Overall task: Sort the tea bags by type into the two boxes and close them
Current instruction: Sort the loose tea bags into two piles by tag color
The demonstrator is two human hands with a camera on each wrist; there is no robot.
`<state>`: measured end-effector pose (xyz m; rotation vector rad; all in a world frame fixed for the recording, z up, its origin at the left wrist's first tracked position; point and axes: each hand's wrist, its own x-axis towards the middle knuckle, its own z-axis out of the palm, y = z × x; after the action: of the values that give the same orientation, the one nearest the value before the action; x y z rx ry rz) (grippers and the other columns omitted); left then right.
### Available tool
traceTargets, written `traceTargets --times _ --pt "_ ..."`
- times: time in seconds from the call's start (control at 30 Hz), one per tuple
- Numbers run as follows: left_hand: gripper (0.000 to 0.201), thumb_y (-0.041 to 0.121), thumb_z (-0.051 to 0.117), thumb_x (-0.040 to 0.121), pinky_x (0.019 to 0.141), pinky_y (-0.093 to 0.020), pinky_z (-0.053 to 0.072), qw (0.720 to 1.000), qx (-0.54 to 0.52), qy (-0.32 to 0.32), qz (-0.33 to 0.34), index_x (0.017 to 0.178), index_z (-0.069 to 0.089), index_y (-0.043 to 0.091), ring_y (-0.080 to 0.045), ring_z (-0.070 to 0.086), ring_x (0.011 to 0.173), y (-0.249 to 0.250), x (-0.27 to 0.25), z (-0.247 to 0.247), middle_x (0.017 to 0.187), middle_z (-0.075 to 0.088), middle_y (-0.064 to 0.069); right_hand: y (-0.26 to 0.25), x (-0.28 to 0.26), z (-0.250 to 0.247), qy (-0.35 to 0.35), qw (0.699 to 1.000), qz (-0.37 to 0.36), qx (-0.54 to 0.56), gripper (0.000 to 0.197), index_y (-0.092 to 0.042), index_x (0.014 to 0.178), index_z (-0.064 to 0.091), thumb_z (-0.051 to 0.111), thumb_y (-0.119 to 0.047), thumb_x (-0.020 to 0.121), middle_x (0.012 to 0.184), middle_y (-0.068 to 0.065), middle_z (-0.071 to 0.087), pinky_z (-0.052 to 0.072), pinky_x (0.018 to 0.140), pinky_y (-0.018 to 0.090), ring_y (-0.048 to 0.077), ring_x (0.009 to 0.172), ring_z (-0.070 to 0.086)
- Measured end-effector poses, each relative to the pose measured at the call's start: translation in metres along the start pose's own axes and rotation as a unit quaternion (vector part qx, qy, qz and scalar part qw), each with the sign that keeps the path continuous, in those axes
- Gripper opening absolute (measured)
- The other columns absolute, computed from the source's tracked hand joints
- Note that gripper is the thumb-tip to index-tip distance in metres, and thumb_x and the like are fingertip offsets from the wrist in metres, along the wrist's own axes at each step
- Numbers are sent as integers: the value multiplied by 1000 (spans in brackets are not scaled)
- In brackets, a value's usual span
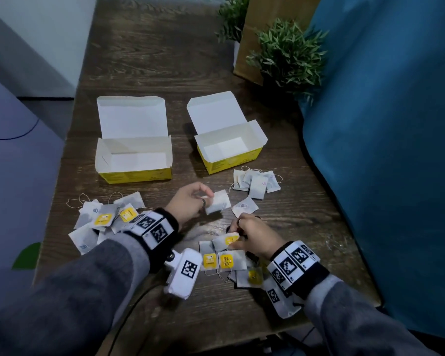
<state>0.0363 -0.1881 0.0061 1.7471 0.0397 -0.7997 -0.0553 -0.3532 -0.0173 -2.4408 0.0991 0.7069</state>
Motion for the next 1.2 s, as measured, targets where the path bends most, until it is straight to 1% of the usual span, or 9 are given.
traceTargets --times 0.17,0.3,0.5,0.6,0.7,0.8,0.97,1.1,1.2 --pt "28 -1 51 87 46 -13 40 999 44 -9 1 72 62 19 -10 44 56 6 31 17 67 54 -1 21 -17 -9 184 969 -141 83 26 -17 72 62 69 7 69 85 -11 51 42 74 18 2 78 52" --pt "24 -6 48 89 51 -10 48 997 64 -44 10 92 67 9 -9 53 66 1 43 26 97 60 -9 34 -34 -25 366 912 -159 95 32 -6 69 65 60 24 62 83 -1 50 39 67 14 8 76 52" --pt "36 -10 45 89 59 -18 51 986 110 -127 11 109 60 18 -8 61 69 -5 46 23 127 53 -7 44 -35 -34 454 868 -170 107 34 -11 68 60 71 21 63 82 -3 49 41 57 23 15 67 52" --pt "36 -2 51 88 89 -34 50 974 208 -65 57 107 58 28 -21 57 99 -2 44 16 125 46 -6 42 -35 -35 463 859 -173 137 18 -1 65 62 76 10 67 80 5 56 40 63 13 6 71 54" --pt "18 14 57 89 82 -36 50 968 229 -45 88 98 55 29 -19 55 95 4 31 8 115 49 -4 40 -32 -34 429 873 -149 178 15 -9 67 62 75 -2 70 77 4 60 44 66 19 12 72 57" --pt "11 21 58 89 71 -27 48 977 172 -98 77 92 57 31 -17 60 87 8 12 5 106 60 0 36 -27 -37 306 907 -39 286 25 -22 70 58 73 -2 76 73 -3 61 45 66 19 5 67 57" --pt "24 15 65 83 84 -40 54 982 -64 -175 16 103 65 27 -20 62 98 -1 -10 11 112 61 -6 27 -18 -31 136 859 10 494 16 -12 76 54 61 -2 86 72 9 49 54 62 23 14 66 56" --pt "30 12 61 87 62 -23 52 990 -84 -113 6 116 58 18 -14 60 81 -1 -16 21 107 60 -6 11 -16 -25 78 853 23 516 17 -15 78 49 55 -6 91 74 11 51 53 60 21 7 66 61" --pt "30 9 62 85 52 -16 47 994 -70 -82 11 114 56 15 -9 55 65 -4 -15 20 93 62 -2 3 -17 -22 51 850 22 524 15 -16 81 48 52 -9 93 83 16 56 52 66 28 21 78 59"
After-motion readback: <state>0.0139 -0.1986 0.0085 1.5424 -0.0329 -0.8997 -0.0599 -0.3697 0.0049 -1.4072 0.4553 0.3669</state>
